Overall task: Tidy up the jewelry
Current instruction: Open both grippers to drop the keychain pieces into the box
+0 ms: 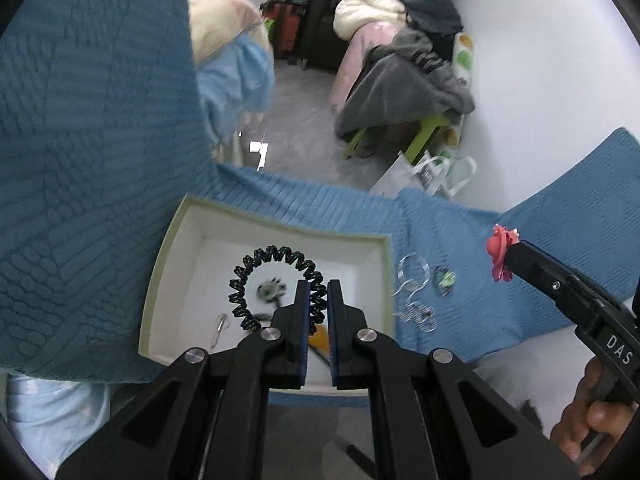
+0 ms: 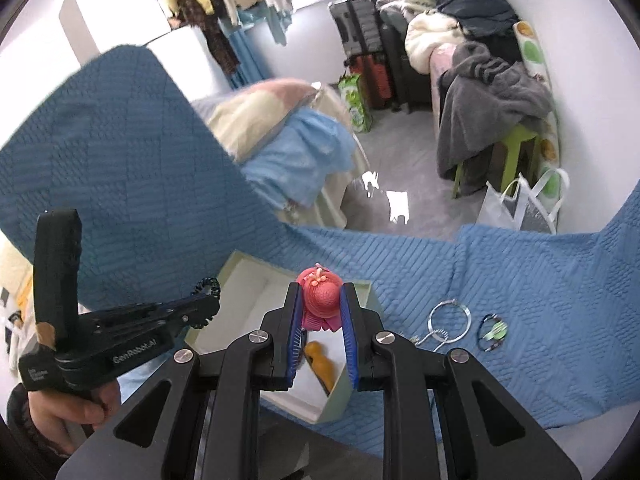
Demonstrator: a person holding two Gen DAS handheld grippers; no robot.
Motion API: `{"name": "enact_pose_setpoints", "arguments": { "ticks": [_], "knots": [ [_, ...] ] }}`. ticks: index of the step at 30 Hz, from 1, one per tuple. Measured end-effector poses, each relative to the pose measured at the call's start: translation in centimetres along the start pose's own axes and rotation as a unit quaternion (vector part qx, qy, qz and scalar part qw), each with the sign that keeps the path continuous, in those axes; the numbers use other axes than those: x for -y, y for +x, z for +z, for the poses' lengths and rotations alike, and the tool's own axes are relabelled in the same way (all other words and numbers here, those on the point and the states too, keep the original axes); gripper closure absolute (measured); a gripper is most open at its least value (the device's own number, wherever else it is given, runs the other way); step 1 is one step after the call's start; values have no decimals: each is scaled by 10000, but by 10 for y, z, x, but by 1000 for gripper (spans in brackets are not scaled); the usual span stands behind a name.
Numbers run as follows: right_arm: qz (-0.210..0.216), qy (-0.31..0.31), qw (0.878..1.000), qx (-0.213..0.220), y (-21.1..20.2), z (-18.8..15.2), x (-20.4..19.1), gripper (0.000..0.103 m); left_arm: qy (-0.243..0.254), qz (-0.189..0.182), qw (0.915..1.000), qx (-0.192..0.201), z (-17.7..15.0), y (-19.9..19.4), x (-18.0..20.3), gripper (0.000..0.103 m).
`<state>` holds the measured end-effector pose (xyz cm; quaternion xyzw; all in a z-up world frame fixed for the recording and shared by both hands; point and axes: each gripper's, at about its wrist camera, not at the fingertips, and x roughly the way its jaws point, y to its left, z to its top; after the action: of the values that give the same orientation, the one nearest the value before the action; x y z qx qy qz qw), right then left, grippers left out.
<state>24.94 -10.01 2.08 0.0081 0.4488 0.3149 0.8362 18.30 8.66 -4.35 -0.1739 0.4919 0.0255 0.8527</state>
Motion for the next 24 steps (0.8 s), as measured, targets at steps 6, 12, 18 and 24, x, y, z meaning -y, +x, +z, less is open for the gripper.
{"name": "enact_pose_setpoints", "arguments": {
  "ticks": [6, 12, 18, 24],
  "knots": [
    [-58, -77, 9982, -585, 49, -29, -9, 86, -48, 210, 9991, -360, -22, 34, -24, 96],
    [-135, -233, 9940, -1059, 84, -51, -16, 86, -175, 234, 9979, -578, -38, 49, -34, 95],
    [-32, -239, 9933, -1134, 86, -50, -18, 82, -266, 160, 9979, -572, -39, 42, -35, 91],
    [121, -306, 9964, -787, 61, -41, -24, 63, -276, 185, 9992, -222, -36, 19, -27, 39]
  ]
}}
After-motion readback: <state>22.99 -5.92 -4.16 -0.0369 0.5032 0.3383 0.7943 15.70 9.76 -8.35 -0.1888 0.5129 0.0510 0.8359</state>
